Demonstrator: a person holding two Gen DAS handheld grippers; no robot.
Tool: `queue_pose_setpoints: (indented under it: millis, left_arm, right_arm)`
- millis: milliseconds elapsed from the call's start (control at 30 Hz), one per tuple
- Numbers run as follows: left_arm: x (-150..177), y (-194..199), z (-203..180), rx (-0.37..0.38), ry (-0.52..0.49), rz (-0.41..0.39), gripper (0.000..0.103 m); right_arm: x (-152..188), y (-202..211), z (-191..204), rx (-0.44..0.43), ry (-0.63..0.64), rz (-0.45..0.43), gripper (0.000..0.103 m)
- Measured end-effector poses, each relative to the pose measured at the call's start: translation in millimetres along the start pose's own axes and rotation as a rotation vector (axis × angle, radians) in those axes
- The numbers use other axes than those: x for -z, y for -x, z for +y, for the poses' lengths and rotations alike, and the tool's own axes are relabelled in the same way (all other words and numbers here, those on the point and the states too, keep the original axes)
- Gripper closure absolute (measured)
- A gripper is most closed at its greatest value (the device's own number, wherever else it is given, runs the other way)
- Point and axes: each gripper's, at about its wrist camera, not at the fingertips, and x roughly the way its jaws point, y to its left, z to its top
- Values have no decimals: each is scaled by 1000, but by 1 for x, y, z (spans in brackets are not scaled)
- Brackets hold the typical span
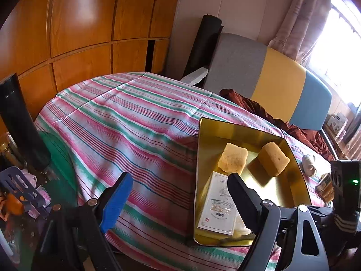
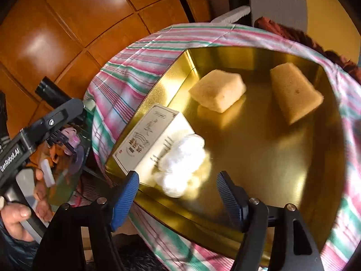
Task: Organize objects
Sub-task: 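Carry the white plastic bundle into the tray and open the right gripper, then reach to the pink plastic roller and grasp it with the left gripper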
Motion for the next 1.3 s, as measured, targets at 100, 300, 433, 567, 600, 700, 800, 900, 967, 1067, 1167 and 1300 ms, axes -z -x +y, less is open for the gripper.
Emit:
queue_pose_setpoints:
  millis: [100,300,433,567,600,700,800,900,967,1067,1167,1300]
  left_arm:
    - [2,1,-8,12,-12,2,17]
    - [7,5,-30,36,-59,2,15]
    - [11,8,-46,50,-97,0,12]
    - [16,10,-61,65,-143,2,12]
    - [18,10,-65,72,-152,6,12]
    - [20,10,-77,88,-179,13,12]
    - [24,10,-88,101,-207,21,12]
    - [26,10,-100,115,-237,26,12]
    - [28,10,-109,125,-259,29,12]
    - [31,9,-123,144,-282,35,12]
    - [33,9,-138,169,-314,42,12]
    - [37,9,-162,216,-371,50,12]
  right_arm:
    - [4,14,4,90,43,-36,21]
    - [14,40,8,229,102,-110,19]
    - [21,55,2,279,84,-153,19]
    - [27,67,-9,321,60,-173,19]
    - [29,70,-11,330,54,-176,19]
    - [37,79,-24,348,23,-186,19]
    - [46,89,-39,370,-12,-195,19]
    - [54,98,-54,394,-50,-206,19]
    - [60,106,-65,413,-79,-213,19]
    - [68,116,-81,443,-123,-222,19]
    - [79,128,-99,471,-163,-227,19]
    - [98,148,-126,530,-226,-225,19]
